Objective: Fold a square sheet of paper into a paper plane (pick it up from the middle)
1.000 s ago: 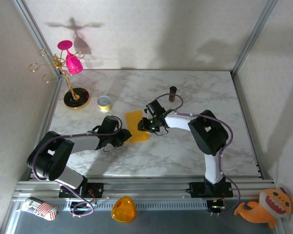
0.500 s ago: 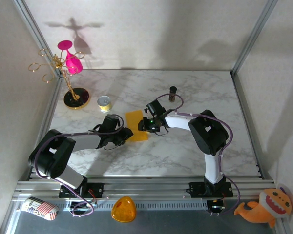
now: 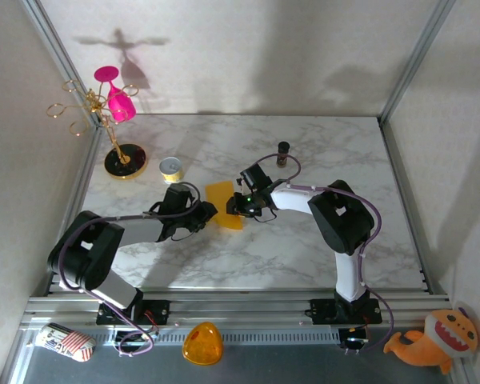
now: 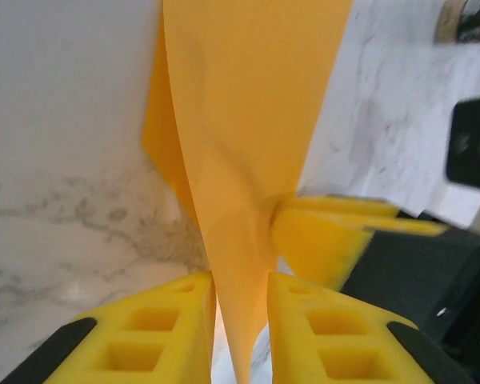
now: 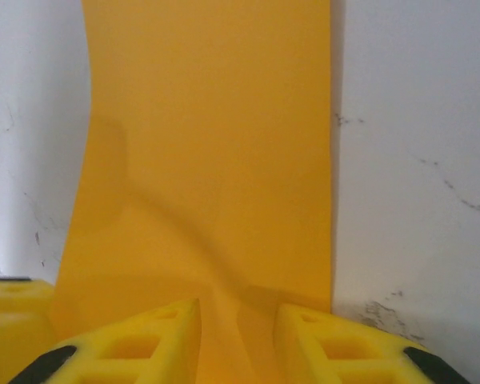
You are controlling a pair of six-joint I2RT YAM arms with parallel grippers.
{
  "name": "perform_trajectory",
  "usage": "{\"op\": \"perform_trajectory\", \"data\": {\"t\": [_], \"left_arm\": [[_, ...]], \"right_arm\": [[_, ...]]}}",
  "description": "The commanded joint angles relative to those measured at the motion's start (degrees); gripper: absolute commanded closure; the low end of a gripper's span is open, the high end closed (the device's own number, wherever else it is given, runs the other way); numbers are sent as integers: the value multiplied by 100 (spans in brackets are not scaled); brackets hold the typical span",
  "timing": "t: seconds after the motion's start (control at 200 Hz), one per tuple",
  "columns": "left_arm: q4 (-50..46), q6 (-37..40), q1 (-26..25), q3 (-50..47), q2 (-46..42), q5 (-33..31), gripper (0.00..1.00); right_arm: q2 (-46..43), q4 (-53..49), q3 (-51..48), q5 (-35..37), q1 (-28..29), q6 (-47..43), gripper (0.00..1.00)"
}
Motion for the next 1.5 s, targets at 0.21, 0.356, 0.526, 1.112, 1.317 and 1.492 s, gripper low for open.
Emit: {"op": "perform_trajectory", "data": {"t": [0.21, 0.356, 0.526, 1.112, 1.317, 1.492], "left_arm": [[757, -346, 156, -48, 572, 486, 78], [681, -356, 180, -124, 559, 393, 79], [579, -293, 200, -92, 583, 342, 81], [465, -460, 203, -77, 289, 213, 100], [507, -565, 184, -63, 278, 228, 100], [510, -593, 161, -53, 325, 265, 100]], "right_arm": [[215, -212, -309, 165, 9, 45, 67], [219, -203, -315, 149, 9, 50, 67], [194, -195, -336, 189, 7, 10, 67], [-1562, 1525, -1254, 797, 9, -1790, 25], [-1957, 2273, -1779, 1497, 181, -3043, 25], [-2090, 3269, -2450, 1486, 605, -4332, 30]]}}
